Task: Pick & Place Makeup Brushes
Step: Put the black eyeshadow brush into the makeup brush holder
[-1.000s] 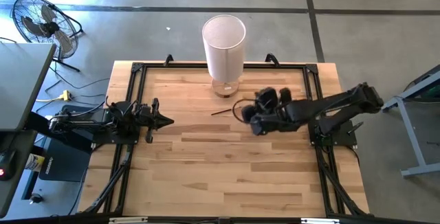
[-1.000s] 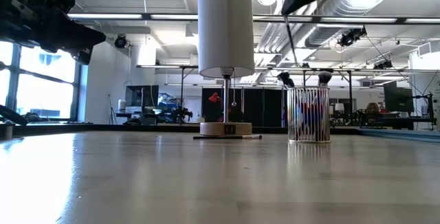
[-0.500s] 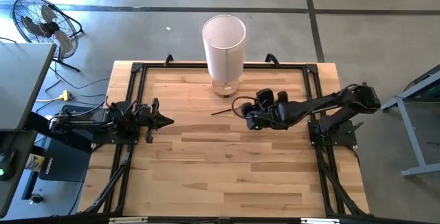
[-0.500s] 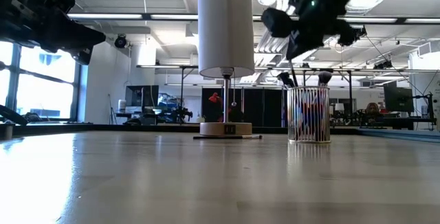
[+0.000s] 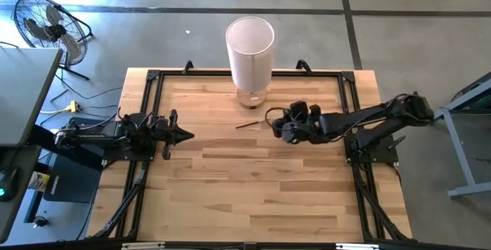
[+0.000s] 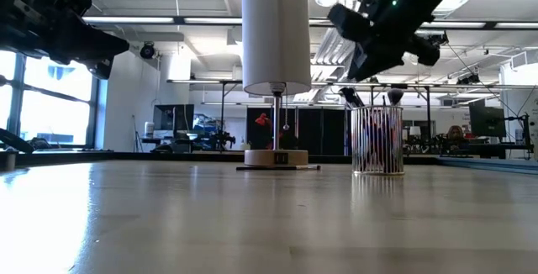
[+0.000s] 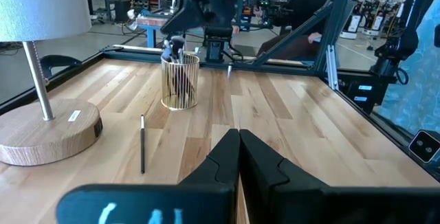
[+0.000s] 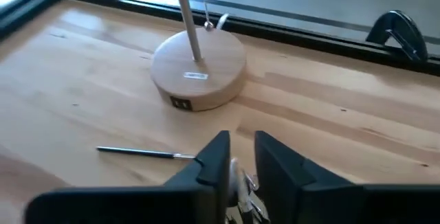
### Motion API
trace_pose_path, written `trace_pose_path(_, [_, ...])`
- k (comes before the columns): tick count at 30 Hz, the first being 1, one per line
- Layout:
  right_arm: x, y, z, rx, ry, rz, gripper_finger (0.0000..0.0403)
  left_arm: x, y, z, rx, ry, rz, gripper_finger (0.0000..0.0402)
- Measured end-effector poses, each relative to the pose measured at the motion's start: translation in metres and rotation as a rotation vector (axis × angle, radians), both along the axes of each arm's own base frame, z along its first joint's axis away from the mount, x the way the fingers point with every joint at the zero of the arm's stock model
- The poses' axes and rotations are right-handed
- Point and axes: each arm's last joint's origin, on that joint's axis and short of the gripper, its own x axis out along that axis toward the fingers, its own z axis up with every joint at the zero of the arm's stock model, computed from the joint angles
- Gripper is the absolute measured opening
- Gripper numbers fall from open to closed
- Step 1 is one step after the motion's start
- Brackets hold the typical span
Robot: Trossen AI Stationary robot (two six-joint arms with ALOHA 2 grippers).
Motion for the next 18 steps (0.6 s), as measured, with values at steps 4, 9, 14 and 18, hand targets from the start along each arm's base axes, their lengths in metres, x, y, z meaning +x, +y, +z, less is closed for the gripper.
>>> trace_pose_path(4, [-0.014, -0.006, 0.024, 0.016, -0.045, 0.044, 0.0102, 0.0, 0.0, 0.0, 0.0, -0.001, 0.0, 0.0001])
trace_pose_path(9, [-0.031, -0.02, 0.056, 0.014, -0.1, 0.158, 0.0136, 0.0, 0.0, 0.0, 0.0, 0.0, 0.0, 0.0001])
trace_pose_path(14, [-0.026, -0.033, 0.082, -0.063, -0.217, 0.368, 0.0138, 0.0, 0.0, 0.0, 0.0, 0.0, 0.0, 0.0001])
trace_pose_path(18, [-0.003, -0.037, 0.098, -0.094, -0.21, 0.518, 0.0135, 0.0, 0.0, 0.0, 0.0, 0.0, 0.0, 0.0001])
